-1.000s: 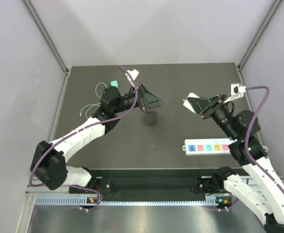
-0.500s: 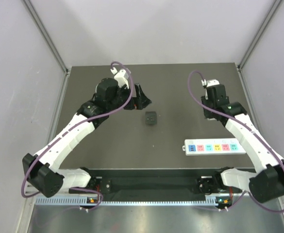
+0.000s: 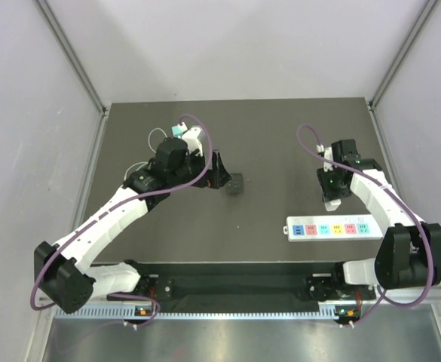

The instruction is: Insert the plug

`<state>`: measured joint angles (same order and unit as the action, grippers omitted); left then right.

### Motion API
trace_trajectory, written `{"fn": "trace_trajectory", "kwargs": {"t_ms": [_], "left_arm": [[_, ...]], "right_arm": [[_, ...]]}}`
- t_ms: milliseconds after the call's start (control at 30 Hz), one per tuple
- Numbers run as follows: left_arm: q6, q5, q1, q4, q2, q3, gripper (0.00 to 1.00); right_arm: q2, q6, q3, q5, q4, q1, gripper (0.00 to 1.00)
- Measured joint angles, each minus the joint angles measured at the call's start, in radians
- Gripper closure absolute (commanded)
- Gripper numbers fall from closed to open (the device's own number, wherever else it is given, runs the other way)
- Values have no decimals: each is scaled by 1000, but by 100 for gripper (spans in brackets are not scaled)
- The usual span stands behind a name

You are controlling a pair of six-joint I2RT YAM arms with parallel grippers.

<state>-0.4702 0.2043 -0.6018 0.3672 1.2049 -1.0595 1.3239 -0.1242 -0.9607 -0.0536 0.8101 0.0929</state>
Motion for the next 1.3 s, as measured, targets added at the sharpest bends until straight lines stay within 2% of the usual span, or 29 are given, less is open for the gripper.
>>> {"fn": "trace_trajectory", "kwargs": {"t_ms": [200,333,467,567,767,833,900,1067,1300], "left_arm": [[2,0,-2,0,-35,7,5],[2,8,-2,-8,-62,8,6],[3,34,-9,-8,-67,9,7],[6,52,-25,-8,-67,13,7],[10,69,-45,-8,-68,20,8],[10,68,-46,-8,-70,20,8],[10,68,-48,-8,-73,21,8],[13,68,-56,-8,-81,22,8],[27,58,-61,-8,-90,23,8]], "right_arm": [[80,29,-11,44,-7,-24,100],[144,226,-46,-72,-9,-31,100],[126,404,-74,-169,-16,-76,100],[60,531,-55,-248,-21,-183,100],[-253,751,89,-411,8,-484,100],[-296,797,103,-455,31,-552,100],[-288,834,103,-488,52,-588,100],[-146,895,143,-498,64,-710,100],[-101,929,247,-475,55,-725,100]]}}
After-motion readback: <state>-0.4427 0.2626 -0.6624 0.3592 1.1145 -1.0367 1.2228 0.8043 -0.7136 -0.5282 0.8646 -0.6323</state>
